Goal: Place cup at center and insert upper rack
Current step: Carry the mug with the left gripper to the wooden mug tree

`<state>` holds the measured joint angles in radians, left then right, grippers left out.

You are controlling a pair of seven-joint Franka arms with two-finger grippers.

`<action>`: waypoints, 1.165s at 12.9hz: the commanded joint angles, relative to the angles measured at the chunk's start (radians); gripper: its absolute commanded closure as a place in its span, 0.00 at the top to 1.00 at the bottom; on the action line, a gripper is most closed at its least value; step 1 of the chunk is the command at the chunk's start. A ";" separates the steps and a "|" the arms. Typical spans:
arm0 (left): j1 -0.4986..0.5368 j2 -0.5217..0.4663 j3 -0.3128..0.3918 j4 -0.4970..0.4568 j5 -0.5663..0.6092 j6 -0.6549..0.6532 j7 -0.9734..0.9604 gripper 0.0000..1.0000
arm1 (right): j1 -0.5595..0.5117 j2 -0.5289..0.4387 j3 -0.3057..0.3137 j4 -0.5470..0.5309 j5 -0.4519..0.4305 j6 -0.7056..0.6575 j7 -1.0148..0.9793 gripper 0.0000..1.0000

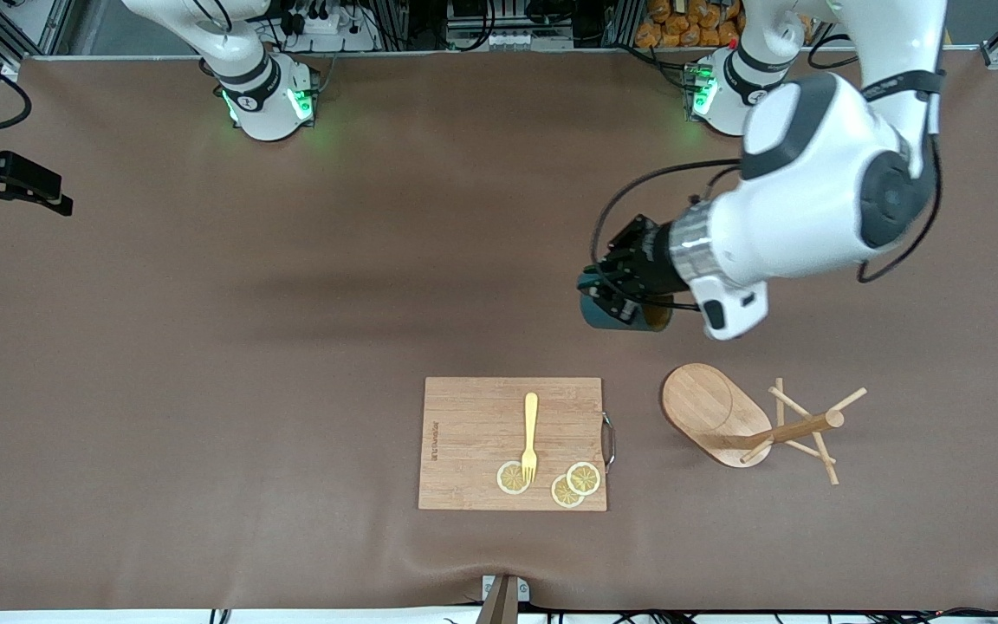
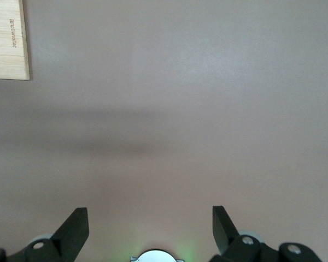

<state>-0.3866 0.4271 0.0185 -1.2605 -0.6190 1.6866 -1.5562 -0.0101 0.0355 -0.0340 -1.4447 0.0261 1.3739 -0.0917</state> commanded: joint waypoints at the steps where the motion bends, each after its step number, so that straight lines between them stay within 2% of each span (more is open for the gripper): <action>1: 0.090 -0.016 -0.008 -0.026 -0.126 -0.044 0.115 0.00 | 0.013 -0.003 -0.004 0.006 -0.009 -0.009 0.009 1.00; 3: 0.147 -0.008 -0.008 -0.028 -0.201 -0.080 0.183 0.00 | 0.013 -0.003 -0.006 0.006 -0.009 -0.009 0.010 1.00; 7: 0.213 0.015 -0.008 -0.034 -0.252 -0.131 0.303 0.00 | 0.013 -0.003 -0.004 0.006 -0.009 -0.009 0.009 1.00; 15: 0.340 0.088 -0.008 -0.034 -0.450 -0.218 0.470 0.00 | 0.013 -0.003 -0.004 0.006 -0.011 -0.009 0.007 1.00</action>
<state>-0.0660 0.5118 0.0183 -1.2975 -1.0238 1.4964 -1.1050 -0.0064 0.0355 -0.0342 -1.4447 0.0261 1.3736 -0.0917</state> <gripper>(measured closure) 0.789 0.000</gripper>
